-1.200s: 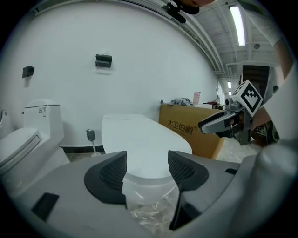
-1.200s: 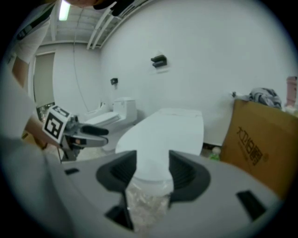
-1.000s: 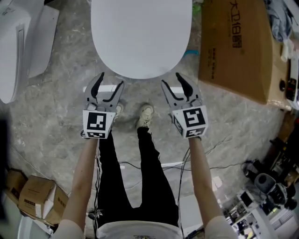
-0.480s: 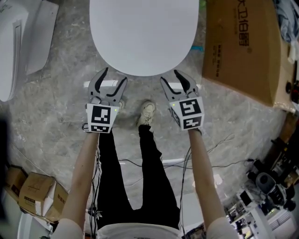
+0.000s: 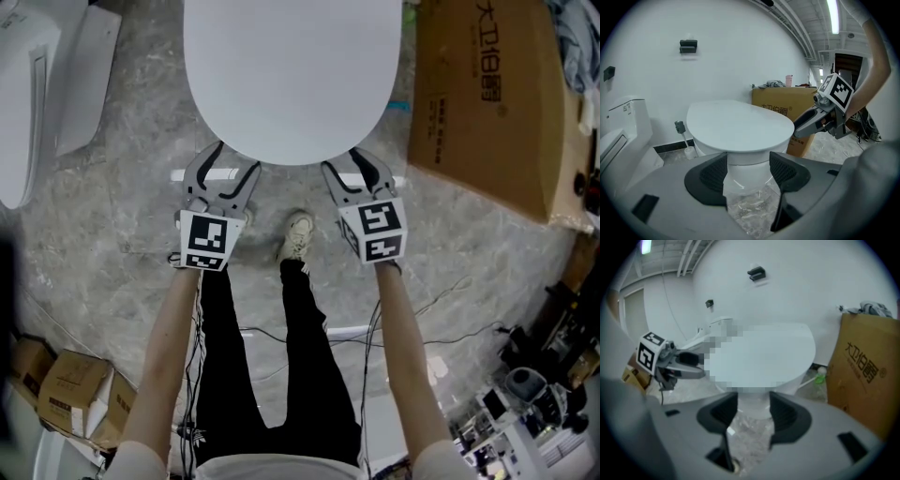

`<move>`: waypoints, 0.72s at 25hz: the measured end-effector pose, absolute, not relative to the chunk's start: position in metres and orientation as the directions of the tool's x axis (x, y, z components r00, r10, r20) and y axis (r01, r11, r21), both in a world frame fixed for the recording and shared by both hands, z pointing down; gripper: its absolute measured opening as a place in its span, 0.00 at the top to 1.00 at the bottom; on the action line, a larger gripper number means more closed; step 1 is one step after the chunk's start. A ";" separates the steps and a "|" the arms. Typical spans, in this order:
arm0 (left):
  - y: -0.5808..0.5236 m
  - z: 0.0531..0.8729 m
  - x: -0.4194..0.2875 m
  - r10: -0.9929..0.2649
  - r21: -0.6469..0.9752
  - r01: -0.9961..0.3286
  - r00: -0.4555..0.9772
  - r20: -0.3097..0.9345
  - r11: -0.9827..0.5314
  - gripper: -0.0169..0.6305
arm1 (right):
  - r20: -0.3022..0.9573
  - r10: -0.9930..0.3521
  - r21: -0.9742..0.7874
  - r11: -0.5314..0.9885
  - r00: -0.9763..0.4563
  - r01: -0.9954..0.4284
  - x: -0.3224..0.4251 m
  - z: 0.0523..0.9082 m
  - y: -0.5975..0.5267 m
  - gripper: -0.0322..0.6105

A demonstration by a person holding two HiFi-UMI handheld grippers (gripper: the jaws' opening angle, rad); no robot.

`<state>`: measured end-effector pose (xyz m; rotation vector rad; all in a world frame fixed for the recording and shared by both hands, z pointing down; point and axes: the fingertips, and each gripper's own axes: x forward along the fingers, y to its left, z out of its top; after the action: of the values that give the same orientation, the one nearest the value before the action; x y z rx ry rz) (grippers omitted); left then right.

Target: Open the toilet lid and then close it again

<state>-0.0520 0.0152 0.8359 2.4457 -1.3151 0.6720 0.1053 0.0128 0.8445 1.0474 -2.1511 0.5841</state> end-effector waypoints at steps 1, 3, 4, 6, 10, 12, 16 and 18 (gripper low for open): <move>0.014 0.835 -0.052 -0.708 0.031 -0.839 0.478 0.520 -0.544 0.52 | 0.728 -0.512 -0.101 0.577 -0.456 -0.810 0.105 0.845 0.011 0.61; 0.012 0.835 -0.052 -0.708 0.039 -0.839 0.481 0.516 -0.542 0.52 | 0.729 -0.514 -0.099 0.574 -0.452 -0.813 0.106 0.846 0.010 0.61; 0.012 0.834 -0.052 -0.707 0.043 -0.839 0.484 0.515 -0.543 0.52 | 0.729 -0.516 -0.097 0.572 -0.450 -0.814 0.106 0.846 0.010 0.61; 0.012 0.834 -0.053 -0.704 0.052 -0.839 0.487 0.518 -0.542 0.52 | 0.730 -0.518 -0.092 0.571 -0.446 -0.816 0.106 0.846 0.010 0.61; 0.011 0.834 -0.054 -0.702 0.049 -0.842 0.478 0.527 -0.537 0.52 | 0.732 -0.513 -0.104 0.566 -0.448 -0.818 0.106 0.843 0.010 0.61; 0.011 0.832 -0.055 -0.700 0.042 -0.838 0.480 0.529 -0.544 0.52 | 0.734 -0.511 -0.104 0.567 -0.447 -0.817 0.105 0.841 0.010 0.61; 0.010 0.818 -0.055 -0.707 0.025 -0.829 0.493 0.507 -0.559 0.55 | 0.715 -0.526 -0.114 0.562 -0.460 -0.819 0.106 0.825 0.010 0.61; 0.010 0.804 -0.055 -0.717 0.025 -0.829 0.499 0.486 -0.559 0.55 | 0.696 -0.540 -0.124 0.558 -0.473 -0.821 0.107 0.811 0.010 0.61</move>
<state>-0.0553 0.0098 0.8039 2.4891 -1.3125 0.6283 0.1066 0.0096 0.8113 1.0874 -2.1877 0.6032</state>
